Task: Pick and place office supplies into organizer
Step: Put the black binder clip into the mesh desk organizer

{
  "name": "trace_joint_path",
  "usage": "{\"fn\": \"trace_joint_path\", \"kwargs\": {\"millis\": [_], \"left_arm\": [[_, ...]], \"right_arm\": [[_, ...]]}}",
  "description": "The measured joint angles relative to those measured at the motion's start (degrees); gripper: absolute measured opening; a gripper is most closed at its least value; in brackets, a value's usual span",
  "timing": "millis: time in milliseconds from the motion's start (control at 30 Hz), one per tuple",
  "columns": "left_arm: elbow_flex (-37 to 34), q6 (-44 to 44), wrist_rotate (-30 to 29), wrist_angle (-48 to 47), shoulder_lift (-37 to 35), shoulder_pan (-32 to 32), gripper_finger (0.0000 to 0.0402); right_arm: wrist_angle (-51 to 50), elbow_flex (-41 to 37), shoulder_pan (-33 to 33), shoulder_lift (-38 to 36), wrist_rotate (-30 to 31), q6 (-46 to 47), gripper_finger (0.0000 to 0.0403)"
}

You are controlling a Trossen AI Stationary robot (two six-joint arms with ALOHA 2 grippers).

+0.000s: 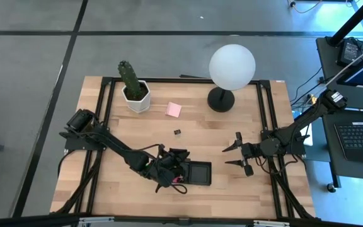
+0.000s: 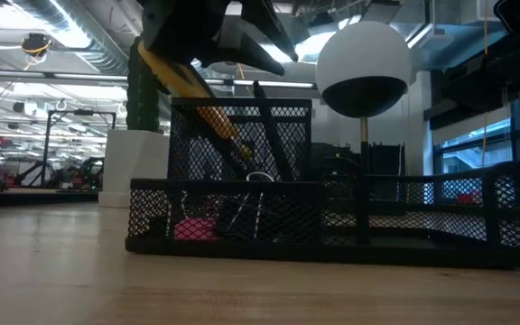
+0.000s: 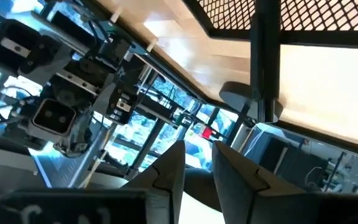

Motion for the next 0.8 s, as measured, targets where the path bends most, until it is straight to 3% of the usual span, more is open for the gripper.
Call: {"fn": "trace_joint_path", "kwargs": {"millis": [333,500,633,800], "left_arm": [[-0.02,-15.08,-7.63,18.28,-3.3,-0.58,0.0075],[-0.02,-32.38,-12.52,25.78,-8.03,-0.28,0.0075],[-0.02,-52.92,-16.52,24.05,-13.52,2.11,0.0074],[-0.02,-73.29,-15.25,10.29,-20.25,5.58,0.0074]], "right_arm": [[0.63,0.0,0.0,0.0,-0.02,0.31,0.0236],[1.03,0.0,-0.01,0.0,0.08,0.44,0.0236],[1.02,0.0,-1.35,-0.02,0.13,3.87,0.0236],[0.54,0.0,-4.81,-0.02,0.28,9.34,0.0236]]}}
